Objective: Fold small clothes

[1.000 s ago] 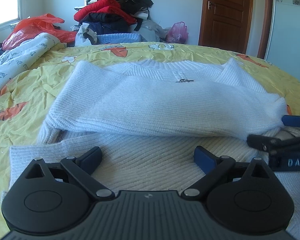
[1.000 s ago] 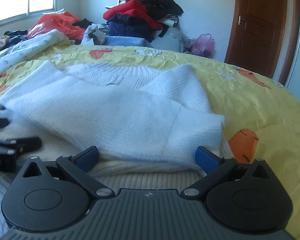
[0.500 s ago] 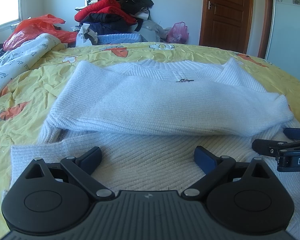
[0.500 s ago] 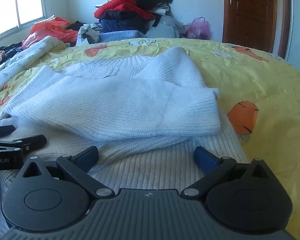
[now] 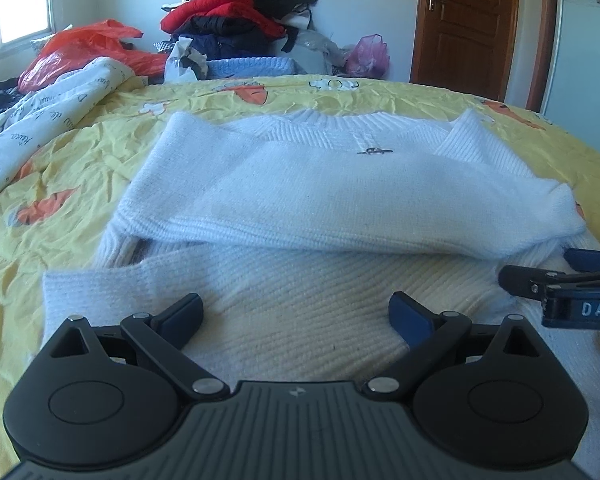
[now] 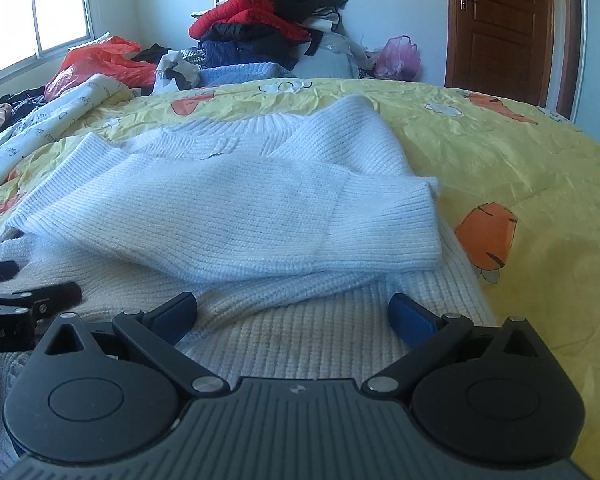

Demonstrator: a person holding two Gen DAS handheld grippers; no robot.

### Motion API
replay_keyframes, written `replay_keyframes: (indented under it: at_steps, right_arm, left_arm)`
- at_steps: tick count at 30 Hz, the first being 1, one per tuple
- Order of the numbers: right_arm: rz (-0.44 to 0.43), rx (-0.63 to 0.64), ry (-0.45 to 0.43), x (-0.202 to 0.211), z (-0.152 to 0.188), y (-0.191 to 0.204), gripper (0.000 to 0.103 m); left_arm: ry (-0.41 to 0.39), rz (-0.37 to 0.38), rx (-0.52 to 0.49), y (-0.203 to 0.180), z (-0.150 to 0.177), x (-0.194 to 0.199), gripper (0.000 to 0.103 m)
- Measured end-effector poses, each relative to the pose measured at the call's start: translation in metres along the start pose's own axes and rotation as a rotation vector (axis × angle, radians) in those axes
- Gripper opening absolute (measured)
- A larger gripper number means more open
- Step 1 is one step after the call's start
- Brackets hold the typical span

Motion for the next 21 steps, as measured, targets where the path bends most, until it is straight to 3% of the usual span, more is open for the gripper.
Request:
replay_keyframes:
  at_steps: [5,16,21]
  right_arm:
    - [0.000,0.000,-0.001,0.000,0.000,0.000,0.103]
    - [0.009,0.009,0.006,0.007,0.008,0.004,0.102]
    - [0.027,0.069,0.019,0.011,0.016,0.010,0.103]
  left_arm:
    - [-0.036,0.004,0.005,0.000,0.008,0.002,0.101]
    - [-0.033,0.001,0.002,-0.001,0.007,0.000,0.103]
    - [-0.033,0.001,0.002,-0.001,0.007,0.000,0.103]
Point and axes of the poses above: each gripper's, at about its wrist camera, not at the fingertips, and x roughly against the way its jaws point, y to its left, z to its underside, the point moved 3 cm from there along -x, roughly the way its jaws point, and after that the axes turned 9 degrees about -x, right-handed, at the moved point
